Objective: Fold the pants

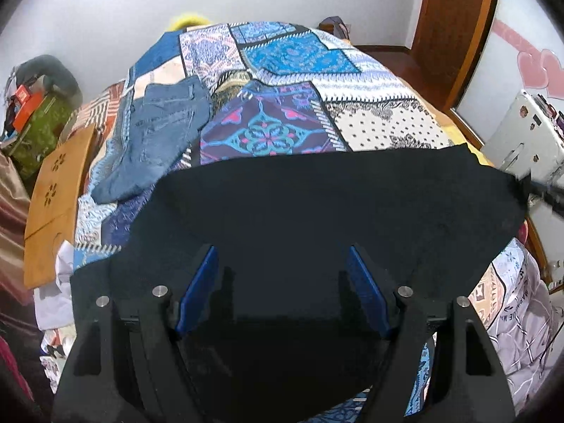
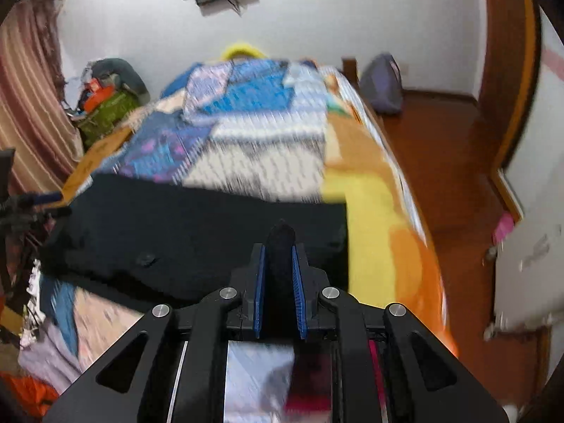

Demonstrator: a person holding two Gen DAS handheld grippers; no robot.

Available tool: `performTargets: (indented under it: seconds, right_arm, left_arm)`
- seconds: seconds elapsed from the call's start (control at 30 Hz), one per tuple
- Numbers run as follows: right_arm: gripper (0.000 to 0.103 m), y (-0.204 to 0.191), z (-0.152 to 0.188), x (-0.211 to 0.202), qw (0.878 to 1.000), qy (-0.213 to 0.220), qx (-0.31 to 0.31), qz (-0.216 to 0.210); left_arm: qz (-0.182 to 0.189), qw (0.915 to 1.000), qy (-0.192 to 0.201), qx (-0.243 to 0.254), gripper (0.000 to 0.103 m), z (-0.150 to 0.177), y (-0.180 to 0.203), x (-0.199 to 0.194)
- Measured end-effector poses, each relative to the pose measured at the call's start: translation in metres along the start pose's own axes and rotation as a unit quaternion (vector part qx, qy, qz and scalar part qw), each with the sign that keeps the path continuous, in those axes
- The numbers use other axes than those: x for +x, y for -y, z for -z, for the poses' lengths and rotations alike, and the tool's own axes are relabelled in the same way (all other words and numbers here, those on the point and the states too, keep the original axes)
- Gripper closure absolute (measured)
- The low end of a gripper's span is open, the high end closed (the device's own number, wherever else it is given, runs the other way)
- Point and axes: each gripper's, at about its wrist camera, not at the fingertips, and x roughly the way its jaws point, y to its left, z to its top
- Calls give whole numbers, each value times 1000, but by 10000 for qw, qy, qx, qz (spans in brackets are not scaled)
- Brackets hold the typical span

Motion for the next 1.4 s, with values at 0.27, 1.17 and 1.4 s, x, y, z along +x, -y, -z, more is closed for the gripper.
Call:
performTargets:
  seconds: [0.27, 1.17, 1.4]
  right_arm:
    - [74, 18, 41, 27, 9972, -634, 324, 226]
    - [92, 49, -16, 93, 9974, 229, 448, 518]
    - [97, 43, -20, 92, 9967, 282, 153, 746]
  left_arm:
    - [-53, 9994, -272, -218, 28, 8, -5, 16]
    - [-147, 9990, -359, 214, 19, -2, 22, 58]
    - [-89, 9992, -356, 187, 19, -2, 20, 56]
